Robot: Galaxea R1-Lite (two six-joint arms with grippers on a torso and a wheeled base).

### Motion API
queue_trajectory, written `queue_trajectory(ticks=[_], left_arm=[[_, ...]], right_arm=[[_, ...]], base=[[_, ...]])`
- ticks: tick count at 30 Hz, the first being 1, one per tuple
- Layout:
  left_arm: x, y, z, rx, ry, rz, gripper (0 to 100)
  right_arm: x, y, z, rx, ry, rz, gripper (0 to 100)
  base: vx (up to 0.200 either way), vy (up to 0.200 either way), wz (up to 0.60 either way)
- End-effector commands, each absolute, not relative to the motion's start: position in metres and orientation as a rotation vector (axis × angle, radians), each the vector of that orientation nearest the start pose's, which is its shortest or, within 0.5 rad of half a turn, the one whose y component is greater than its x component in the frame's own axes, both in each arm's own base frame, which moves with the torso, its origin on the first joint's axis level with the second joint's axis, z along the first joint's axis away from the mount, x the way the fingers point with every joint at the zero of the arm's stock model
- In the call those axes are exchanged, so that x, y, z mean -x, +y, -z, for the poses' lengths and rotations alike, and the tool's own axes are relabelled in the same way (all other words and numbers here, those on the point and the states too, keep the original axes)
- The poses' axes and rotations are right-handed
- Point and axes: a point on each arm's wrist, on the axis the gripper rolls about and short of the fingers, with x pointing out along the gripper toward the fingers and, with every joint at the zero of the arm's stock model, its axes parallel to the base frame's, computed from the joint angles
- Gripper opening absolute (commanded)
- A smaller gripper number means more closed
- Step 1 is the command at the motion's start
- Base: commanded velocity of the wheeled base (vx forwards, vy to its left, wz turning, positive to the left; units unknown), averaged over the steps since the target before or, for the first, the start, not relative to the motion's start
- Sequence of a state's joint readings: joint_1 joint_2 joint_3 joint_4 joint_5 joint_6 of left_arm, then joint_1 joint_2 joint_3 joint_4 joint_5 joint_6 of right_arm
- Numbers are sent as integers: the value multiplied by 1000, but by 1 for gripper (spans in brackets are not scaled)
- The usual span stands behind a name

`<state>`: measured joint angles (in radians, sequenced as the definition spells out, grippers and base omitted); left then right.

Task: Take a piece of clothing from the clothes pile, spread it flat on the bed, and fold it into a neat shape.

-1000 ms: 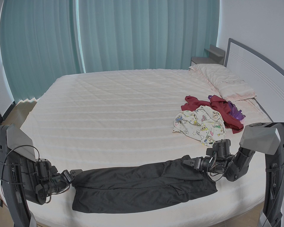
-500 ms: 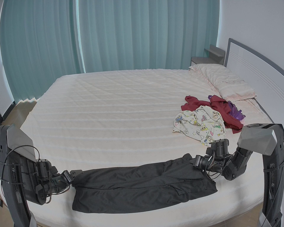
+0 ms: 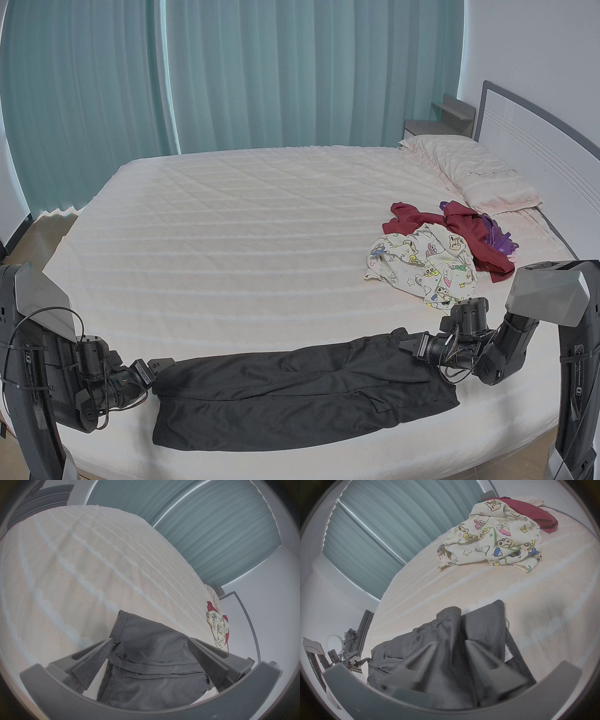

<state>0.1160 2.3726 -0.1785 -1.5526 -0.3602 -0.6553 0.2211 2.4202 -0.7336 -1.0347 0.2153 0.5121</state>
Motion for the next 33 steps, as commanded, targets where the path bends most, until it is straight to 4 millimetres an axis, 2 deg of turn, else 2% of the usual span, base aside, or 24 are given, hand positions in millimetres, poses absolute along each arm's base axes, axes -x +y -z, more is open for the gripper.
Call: queue_trajectory(ticks=[1,5,8,17,33], left_arm=[[-257,22,37,773,664,24,100],[-267,24,35,724,599,-53,100],[-267,22,37,721,616,-59,100],[-243,14,45,694,742,-72,100],[-242,5,50,647,748,-137,100]], right_arm=[[-351,83,39,-486,729,-244,100],[-353,82,26,-481,686,-222,100],[-351,81,25,-473,682,-200,100],[-343,73,28,-469,679,-152,100],[-337,63,23,-509,651,-125,100]], base=[[0,0,0],[0,0,0],[0,0,0],[0,0,0],[0,0,0]])
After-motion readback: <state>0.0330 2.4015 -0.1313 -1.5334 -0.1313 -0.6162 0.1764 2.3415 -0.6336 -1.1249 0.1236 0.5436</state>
